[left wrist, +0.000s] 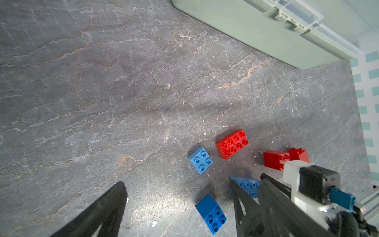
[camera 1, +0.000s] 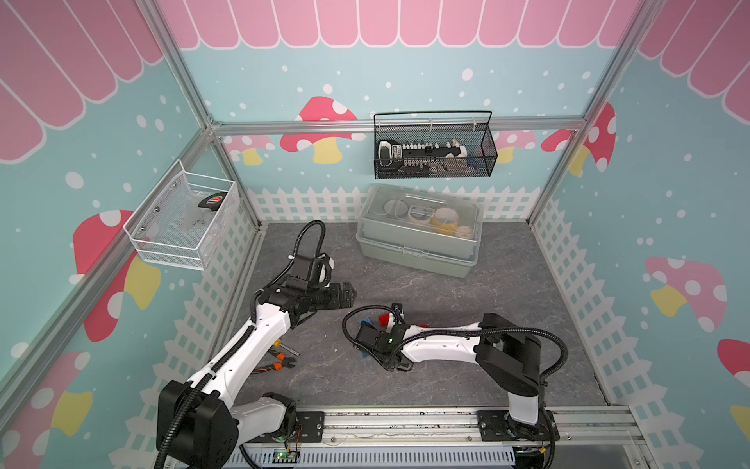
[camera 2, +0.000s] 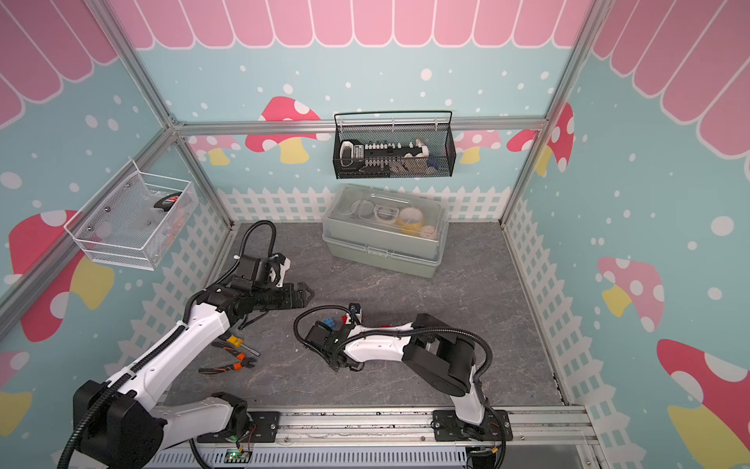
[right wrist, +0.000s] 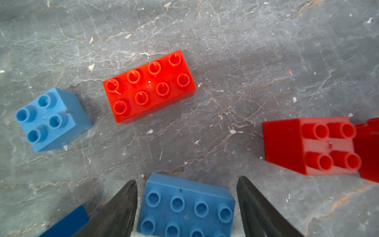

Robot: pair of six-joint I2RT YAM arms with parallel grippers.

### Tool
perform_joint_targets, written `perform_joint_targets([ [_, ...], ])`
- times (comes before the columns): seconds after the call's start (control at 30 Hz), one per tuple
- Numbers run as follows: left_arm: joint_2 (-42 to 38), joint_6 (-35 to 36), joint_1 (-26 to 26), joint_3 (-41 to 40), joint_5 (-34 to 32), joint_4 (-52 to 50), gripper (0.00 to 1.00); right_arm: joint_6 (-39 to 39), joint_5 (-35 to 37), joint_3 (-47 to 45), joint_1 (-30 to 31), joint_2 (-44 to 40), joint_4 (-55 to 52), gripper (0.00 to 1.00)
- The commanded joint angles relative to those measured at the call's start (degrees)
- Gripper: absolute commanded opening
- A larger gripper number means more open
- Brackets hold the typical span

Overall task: Assemble a giraffe with lego
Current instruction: Pick up the lego brick from the center of the board.

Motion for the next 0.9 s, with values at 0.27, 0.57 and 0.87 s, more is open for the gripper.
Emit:
perform_joint_targets([
  [0.27,-0.9,-0.8,-0.3,-0.3,-0.4,-0.7,0.99,0.8,-0.4,-1.0,0.0,1.0,0.9,0.75],
  [0.57,-0.5,-0.8,-0.3,-0.2,-0.2,-0.6,0.99,1.1,-0.4,-1.5,-0.1,1.1,1.0,0.77],
  [0.87,-0.5,-0.7,-0.4,-0.2,-0.5,-0.6,0.99,0.3,-0.8,-1.6,-0.3,1.6,1.9,0.68],
])
